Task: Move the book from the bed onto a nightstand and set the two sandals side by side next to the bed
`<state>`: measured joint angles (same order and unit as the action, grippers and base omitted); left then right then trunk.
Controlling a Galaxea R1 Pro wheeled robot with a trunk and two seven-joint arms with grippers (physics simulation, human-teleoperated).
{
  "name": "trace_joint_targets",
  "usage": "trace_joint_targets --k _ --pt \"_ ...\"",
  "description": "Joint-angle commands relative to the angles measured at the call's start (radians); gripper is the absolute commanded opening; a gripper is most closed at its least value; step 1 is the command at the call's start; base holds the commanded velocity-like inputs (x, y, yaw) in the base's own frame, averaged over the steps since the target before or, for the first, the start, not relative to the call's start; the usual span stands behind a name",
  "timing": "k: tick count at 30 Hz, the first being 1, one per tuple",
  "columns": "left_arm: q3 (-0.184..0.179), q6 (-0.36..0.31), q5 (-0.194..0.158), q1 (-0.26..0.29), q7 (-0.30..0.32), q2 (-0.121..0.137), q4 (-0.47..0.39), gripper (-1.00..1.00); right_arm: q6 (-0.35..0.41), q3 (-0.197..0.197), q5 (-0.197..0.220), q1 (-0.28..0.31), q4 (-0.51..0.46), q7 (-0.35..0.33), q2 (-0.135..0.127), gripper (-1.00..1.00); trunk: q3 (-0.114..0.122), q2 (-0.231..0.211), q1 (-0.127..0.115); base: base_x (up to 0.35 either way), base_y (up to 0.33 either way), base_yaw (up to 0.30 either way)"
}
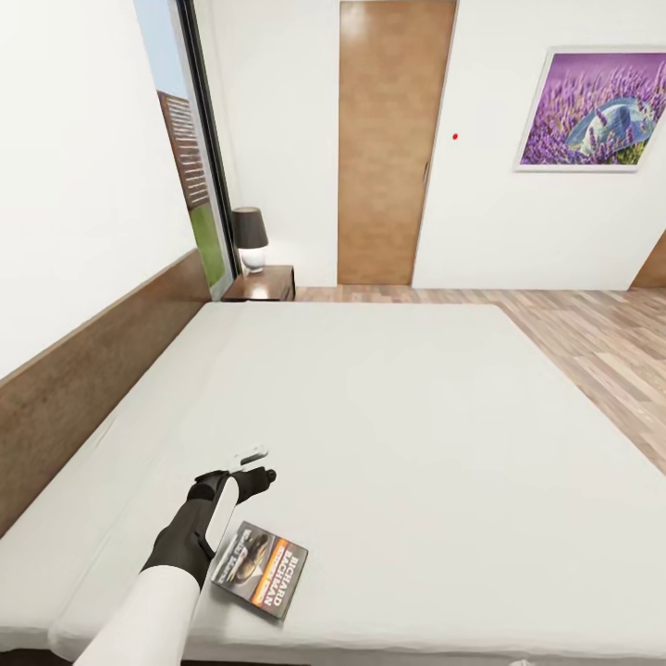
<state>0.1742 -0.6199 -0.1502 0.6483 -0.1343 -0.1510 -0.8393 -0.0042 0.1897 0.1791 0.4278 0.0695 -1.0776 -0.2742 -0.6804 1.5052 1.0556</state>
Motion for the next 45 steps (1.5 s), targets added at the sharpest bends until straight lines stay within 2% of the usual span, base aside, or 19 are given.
trace_joint_targets --k 1,40,45 --pt "0.002 -0.004 -0.011 0.001 -0.007 -0.001 -0.001 1.00 0.000 0.001 0.005 0.002 0.004 -0.004 0.000 1.00 -0.004 0.008 0.004 0.000 0.000 0.000" --pt "0.004 -0.004 -0.011 0.001 -0.007 -0.001 -0.001 1.00 0.000 0.001 0.005 0.002 0.004 -0.004 0.000 1.00 -0.126 0.281 0.153 0.000 0.000 0.000" --pt "0.005 -0.004 -0.011 0.001 -0.007 -0.001 -0.001 1.00 0.000 0.001 0.005 0.002 0.004 -0.004 0.000 1.00 -0.126 0.281 0.153 0.000 0.000 0.000"
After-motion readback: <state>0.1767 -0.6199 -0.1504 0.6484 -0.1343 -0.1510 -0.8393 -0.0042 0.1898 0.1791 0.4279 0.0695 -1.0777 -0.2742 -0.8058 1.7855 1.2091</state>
